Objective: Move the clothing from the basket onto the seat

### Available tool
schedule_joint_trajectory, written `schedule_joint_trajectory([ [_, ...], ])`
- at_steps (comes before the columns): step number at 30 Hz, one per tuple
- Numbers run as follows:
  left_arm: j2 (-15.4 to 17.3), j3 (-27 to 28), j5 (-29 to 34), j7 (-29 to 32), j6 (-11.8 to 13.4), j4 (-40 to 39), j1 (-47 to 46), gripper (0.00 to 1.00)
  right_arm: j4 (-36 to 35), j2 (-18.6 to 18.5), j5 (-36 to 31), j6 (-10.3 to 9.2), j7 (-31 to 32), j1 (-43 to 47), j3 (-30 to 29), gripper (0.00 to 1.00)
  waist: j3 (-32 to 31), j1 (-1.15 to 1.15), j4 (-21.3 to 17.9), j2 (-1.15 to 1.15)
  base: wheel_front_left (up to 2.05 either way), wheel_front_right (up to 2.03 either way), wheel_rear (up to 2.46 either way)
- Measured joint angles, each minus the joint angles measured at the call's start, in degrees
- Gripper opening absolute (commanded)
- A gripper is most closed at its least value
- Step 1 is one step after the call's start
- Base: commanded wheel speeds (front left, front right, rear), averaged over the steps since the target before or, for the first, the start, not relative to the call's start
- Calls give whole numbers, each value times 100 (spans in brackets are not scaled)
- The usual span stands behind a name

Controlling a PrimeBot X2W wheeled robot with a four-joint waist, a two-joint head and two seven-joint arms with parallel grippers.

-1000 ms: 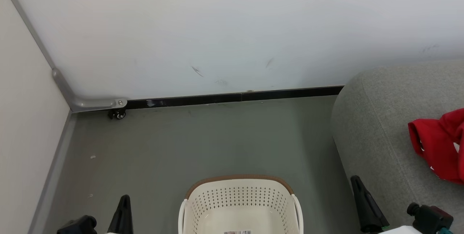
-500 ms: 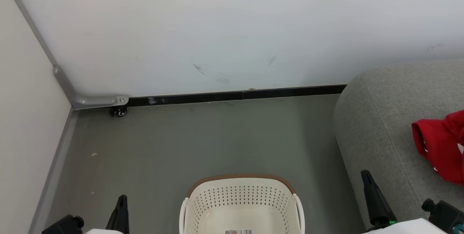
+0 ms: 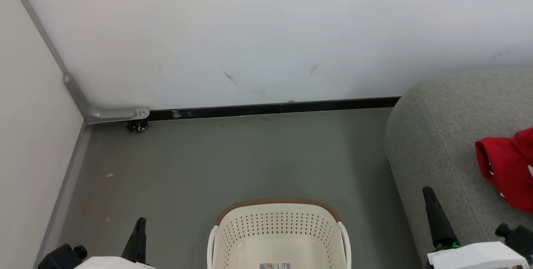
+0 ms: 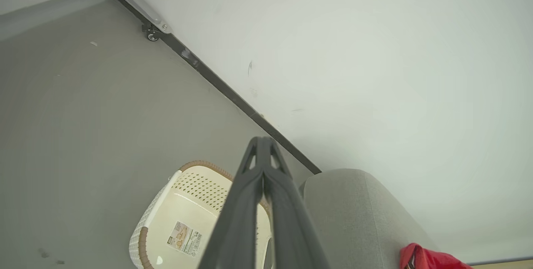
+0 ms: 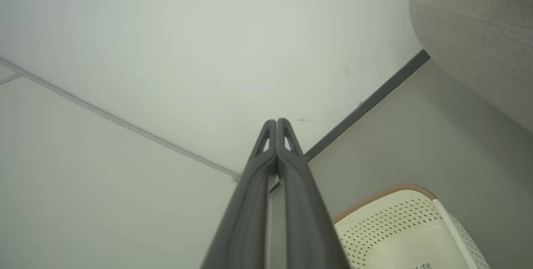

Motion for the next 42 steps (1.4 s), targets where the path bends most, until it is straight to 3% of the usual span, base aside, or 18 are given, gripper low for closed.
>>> schedule_joint_trajectory([
  [8, -81, 183, -608, 159, -199, 47, -85, 0, 65, -60, 702, 0, 24, -126, -42, 0, 65, -40, 20, 0, 0, 0, 0],
  [15, -155, 345, -1160, 289, -394, 96, -180, 0, 127, -91, 1301, 0, 86, -240, -101, 0, 119, -57, 37, 0, 0, 0, 0],
  [42, -434, 992, -3285, 811, -1176, 283, -533, 0, 274, -218, 3721, 0, 304, -702, -288, 0, 243, -64, 109, 0, 0, 0, 0],
])
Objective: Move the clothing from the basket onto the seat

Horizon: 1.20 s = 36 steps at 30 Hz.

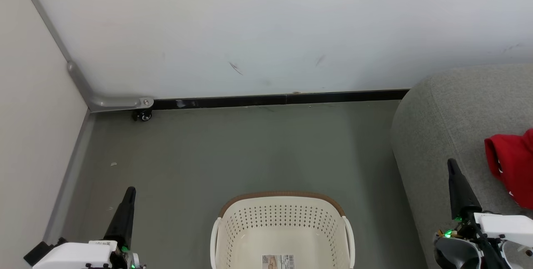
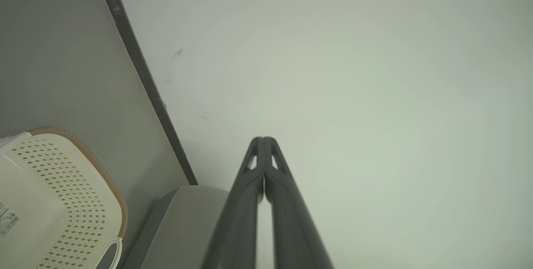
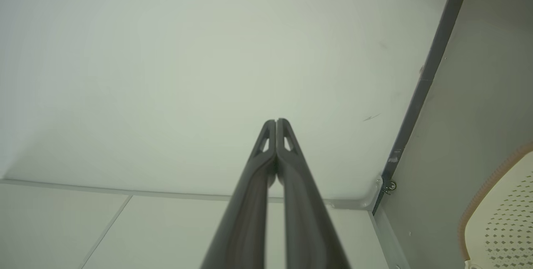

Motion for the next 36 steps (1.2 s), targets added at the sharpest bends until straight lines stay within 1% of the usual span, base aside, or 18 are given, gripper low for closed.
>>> schedule_joint_trajectory([
  [3, -43, 57, -162, 33, -67, 20, -19, 0, 16, -19, 226, 0, 15, -12, -20, 0, 7, 0, 5, 0, 0, 0, 0],
  [33, -48, 79, -170, 59, -82, 138, -84, 0, 57, -23, 231, 0, 22, -15, -48, 0, 5, -1, 5, 0, 0, 0, 0],
  [36, -48, 80, -170, 59, -126, 147, -85, 0, 58, -22, 231, 0, 23, -16, -52, 0, 4, -1, 5, 0, 0, 0, 0],
])
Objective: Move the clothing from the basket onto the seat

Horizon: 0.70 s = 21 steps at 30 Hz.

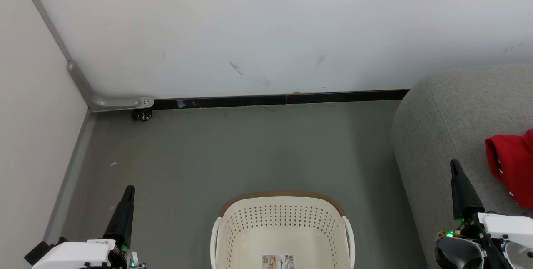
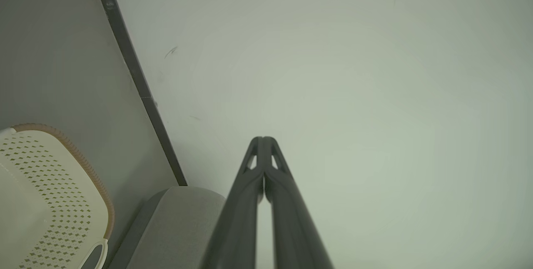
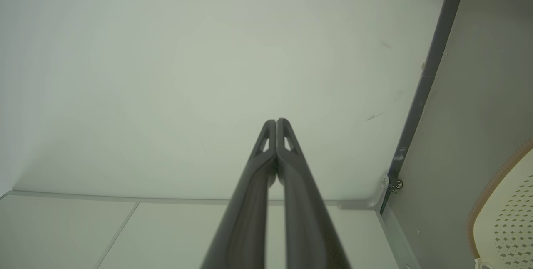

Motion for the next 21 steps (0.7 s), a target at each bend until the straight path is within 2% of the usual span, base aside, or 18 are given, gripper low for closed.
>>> schedule_joint_trajectory([
  [21, -2, 7, 0, 1, -5, 52, -14, 0, 7, 1, -2, 0, 46, -3, -15, 0, -1, 0, 0, 0, 0, 0, 0],
])
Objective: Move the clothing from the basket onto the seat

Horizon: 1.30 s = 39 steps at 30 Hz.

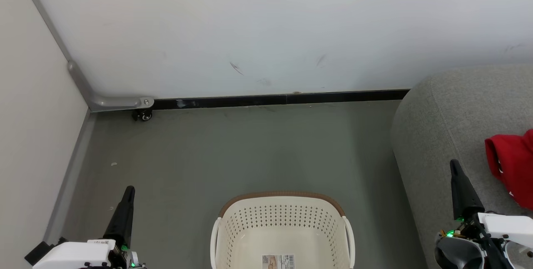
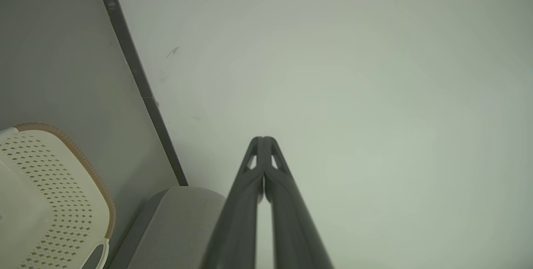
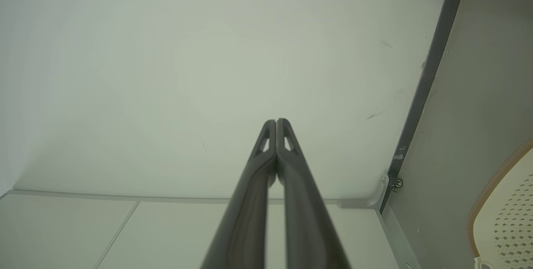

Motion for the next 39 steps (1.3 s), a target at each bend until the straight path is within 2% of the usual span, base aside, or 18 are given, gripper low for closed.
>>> schedule_joint_trajectory([
  [39, -5, 10, 0, 14, -2, 37, -56, 0, 14, 20, -8, 0, 2, -26, -27, 0, -1, -1, 0, 0, 0, 0, 0],
])
